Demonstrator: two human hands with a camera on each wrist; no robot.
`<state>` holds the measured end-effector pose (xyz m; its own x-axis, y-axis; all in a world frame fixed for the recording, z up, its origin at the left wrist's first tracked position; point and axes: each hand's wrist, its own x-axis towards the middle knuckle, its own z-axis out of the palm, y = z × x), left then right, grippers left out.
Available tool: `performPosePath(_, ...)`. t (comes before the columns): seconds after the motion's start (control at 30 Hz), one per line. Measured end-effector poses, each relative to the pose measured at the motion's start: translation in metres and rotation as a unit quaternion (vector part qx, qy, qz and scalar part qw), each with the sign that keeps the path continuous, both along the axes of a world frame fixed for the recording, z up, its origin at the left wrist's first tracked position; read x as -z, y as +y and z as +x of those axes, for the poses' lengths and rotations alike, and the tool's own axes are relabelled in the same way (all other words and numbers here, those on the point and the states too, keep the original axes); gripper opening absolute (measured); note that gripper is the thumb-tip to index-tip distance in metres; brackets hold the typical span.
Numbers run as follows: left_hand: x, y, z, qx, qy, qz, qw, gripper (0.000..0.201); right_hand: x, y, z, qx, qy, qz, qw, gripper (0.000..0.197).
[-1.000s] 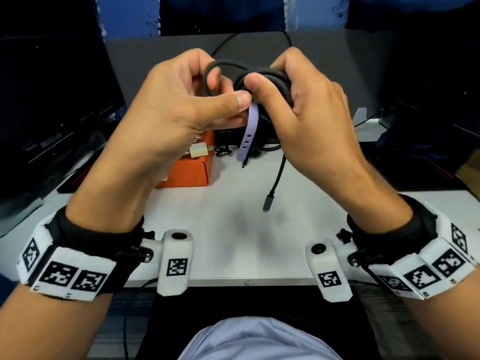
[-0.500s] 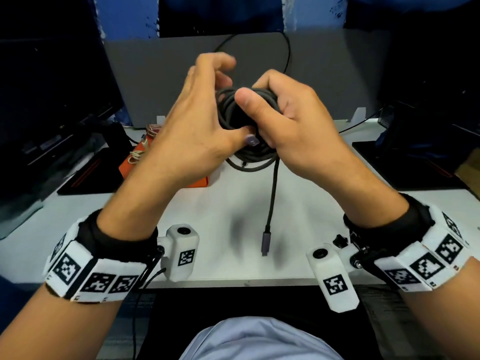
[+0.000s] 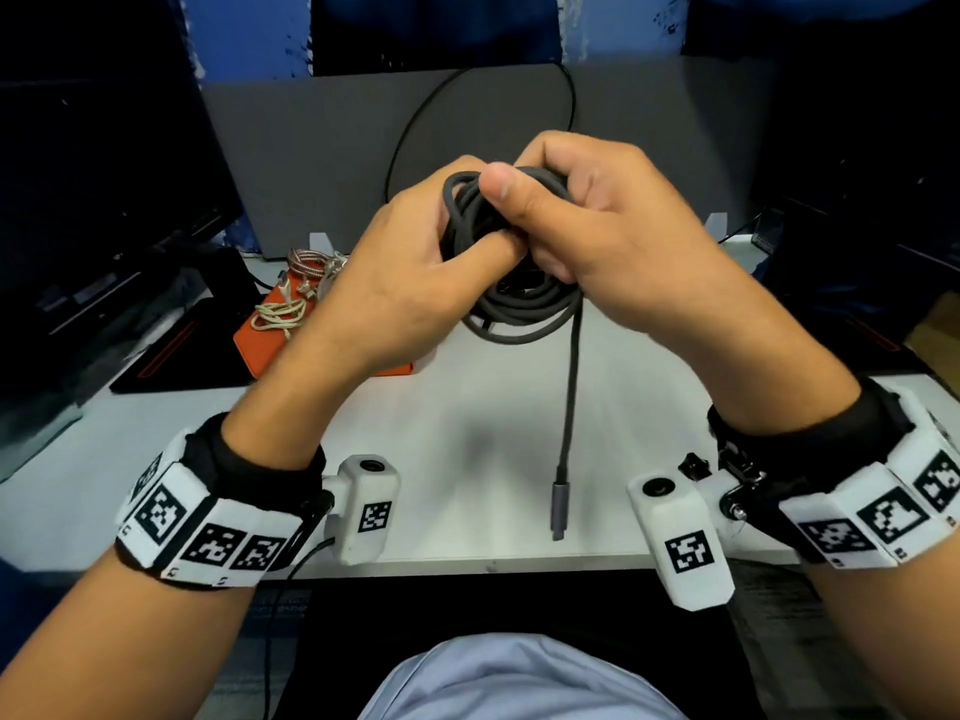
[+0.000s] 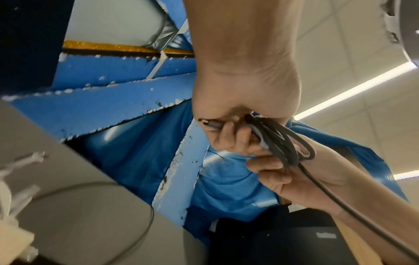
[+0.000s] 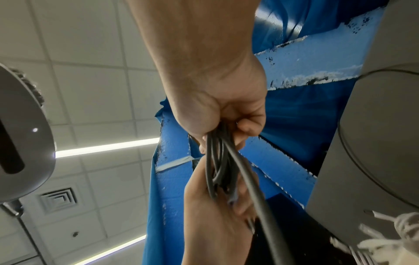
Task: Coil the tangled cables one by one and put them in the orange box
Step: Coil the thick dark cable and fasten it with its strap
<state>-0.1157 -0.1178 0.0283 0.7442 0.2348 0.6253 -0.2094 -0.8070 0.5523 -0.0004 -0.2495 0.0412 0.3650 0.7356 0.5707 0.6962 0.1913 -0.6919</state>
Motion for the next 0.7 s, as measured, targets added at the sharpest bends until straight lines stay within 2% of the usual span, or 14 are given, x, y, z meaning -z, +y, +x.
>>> performPosePath(0.07, 0.001, -0.001, -0.002, -0.011, 0.003, 0.03, 0.999, 0.029, -0.005, -0.002, 0.008, 0.004, 0.01, 0.019, 1.0, 0.031)
performPosePath(0.2, 0.0, -0.004, -0.002, 0.035, 0.034, -0.033, 0.998, 0.049, -0.007, -0.006, 0.015, -0.01, 0.018, 0.003, 1.0, 0.03)
performPosePath(0.27, -0.003, -0.004, -0.004, 0.043, 0.065, -0.032, 0.996, 0.049, -0.006, -0.007, 0.016, -0.019, 0.002, -0.028, 0.999, 0.032)
performPosePath(0.4, -0.008, -0.006, -0.012, 0.04, 0.109, 0.032, 0.993, 0.037, -0.006, -0.009, 0.019, -0.031, -0.008, -0.057, 0.998, 0.031)
performPosePath(0.53, -0.01, -0.006, -0.015, -0.005, 0.086, 0.067, 0.994, 0.031, -0.006, -0.009, 0.019, -0.045, -0.005, -0.053, 0.998, 0.035)
performPosePath(0.7, -0.014, 0.003, -0.017, -0.05, 0.051, 0.07, 0.995, 0.032, -0.013, -0.02, 0.028, -0.055, -0.038, -0.078, 0.995, 0.021)
